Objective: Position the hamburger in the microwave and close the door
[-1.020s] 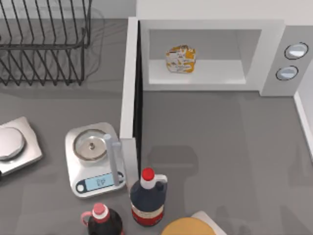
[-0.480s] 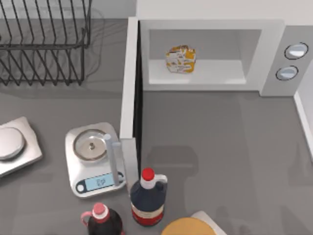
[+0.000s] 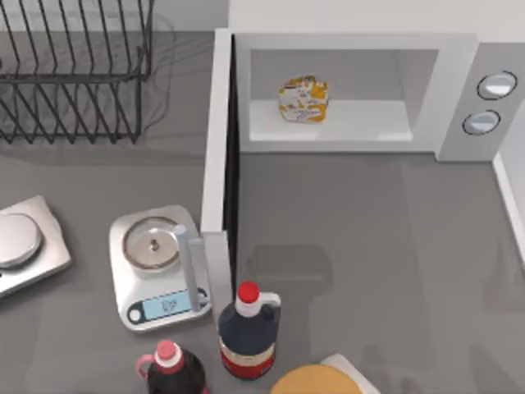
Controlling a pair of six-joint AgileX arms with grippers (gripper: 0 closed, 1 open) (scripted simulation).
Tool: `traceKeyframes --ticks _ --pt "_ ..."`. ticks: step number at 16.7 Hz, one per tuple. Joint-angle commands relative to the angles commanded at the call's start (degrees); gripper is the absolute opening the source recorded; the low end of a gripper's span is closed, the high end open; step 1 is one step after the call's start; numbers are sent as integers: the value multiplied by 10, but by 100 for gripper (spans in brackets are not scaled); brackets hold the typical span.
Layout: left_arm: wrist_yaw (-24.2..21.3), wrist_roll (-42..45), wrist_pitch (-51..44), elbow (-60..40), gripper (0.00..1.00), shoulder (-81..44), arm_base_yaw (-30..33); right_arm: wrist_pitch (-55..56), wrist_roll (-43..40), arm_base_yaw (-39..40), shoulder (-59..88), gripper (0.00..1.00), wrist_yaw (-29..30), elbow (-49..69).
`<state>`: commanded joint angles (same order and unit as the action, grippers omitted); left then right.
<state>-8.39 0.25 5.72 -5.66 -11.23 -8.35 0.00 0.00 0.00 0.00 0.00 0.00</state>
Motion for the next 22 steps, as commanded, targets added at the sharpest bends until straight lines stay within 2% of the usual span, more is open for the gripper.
traceKeyframes --ticks 5,12,15,18,22 --pt "3 0 4 -1 0 -3 2 0 0 0 0 100 0 0" --pt "78 1 62 14 0 -46 77 0 0 0 0 100 0 0" --pt "82 1 65 15 0 -48 82 0 0 0 0 100 0 0" --pt "85 -4 56 6 0 -54 88 0 0 0 0 100 0 0" --pt "132 -51 -20 -83 0 -143 160 0 0 0 0 100 0 0"
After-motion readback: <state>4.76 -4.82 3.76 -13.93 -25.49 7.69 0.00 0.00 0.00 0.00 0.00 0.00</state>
